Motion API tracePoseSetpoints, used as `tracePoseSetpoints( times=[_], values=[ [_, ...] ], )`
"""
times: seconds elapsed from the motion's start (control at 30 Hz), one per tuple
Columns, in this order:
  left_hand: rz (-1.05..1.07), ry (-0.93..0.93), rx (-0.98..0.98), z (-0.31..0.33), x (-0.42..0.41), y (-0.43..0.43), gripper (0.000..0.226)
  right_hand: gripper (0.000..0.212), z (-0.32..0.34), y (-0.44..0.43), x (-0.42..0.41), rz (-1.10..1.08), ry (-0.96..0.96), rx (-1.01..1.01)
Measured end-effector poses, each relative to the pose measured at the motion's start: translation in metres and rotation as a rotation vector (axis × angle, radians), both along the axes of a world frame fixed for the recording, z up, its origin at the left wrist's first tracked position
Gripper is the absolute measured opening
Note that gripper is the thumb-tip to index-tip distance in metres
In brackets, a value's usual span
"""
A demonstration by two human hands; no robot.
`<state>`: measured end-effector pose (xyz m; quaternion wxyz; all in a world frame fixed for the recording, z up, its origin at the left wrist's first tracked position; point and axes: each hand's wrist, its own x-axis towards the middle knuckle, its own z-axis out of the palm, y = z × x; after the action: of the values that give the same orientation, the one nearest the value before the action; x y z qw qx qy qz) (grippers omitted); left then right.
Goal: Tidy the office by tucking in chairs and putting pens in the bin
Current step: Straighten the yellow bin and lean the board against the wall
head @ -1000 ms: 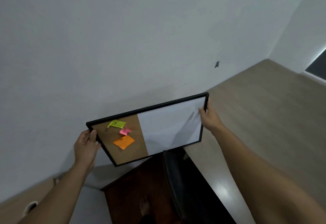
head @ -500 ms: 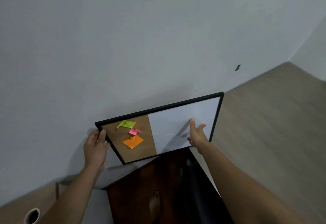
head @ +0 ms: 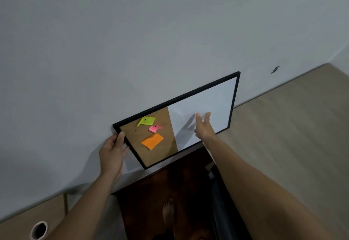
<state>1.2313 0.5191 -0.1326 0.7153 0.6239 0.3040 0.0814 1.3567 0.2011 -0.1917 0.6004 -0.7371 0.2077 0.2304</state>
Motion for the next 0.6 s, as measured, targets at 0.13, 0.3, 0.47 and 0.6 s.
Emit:
tracePoseSetpoints(
  times=[0.13, 0.3, 0.47, 0.6],
  values=[
    [-0.195, 0.053, 0.126, -0.021, -0.010, 0.015, 0.036, 0.116, -0.001, 0.000, 0.004, -0.027, -0.010, 0.006],
    [-0.446, 0.127, 0.348, -0.050, -0.005, 0.037, 0.059, 0.115, 0.013, 0.002, 0.003, -0.041, -0.036, -0.018],
    [-0.511, 0.138, 0.244, -0.050, 0.008, 0.025, 0.013, 0.099, 0.017, -0.005, 0.010, -0.105, -0.040, -0.070],
    [-0.547, 0.157, 0.231, -0.046, 0.024, 0.009, 0.017, 0.109, 0.015, -0.022, 0.021, -0.179, -0.029, -0.031]
  ],
)
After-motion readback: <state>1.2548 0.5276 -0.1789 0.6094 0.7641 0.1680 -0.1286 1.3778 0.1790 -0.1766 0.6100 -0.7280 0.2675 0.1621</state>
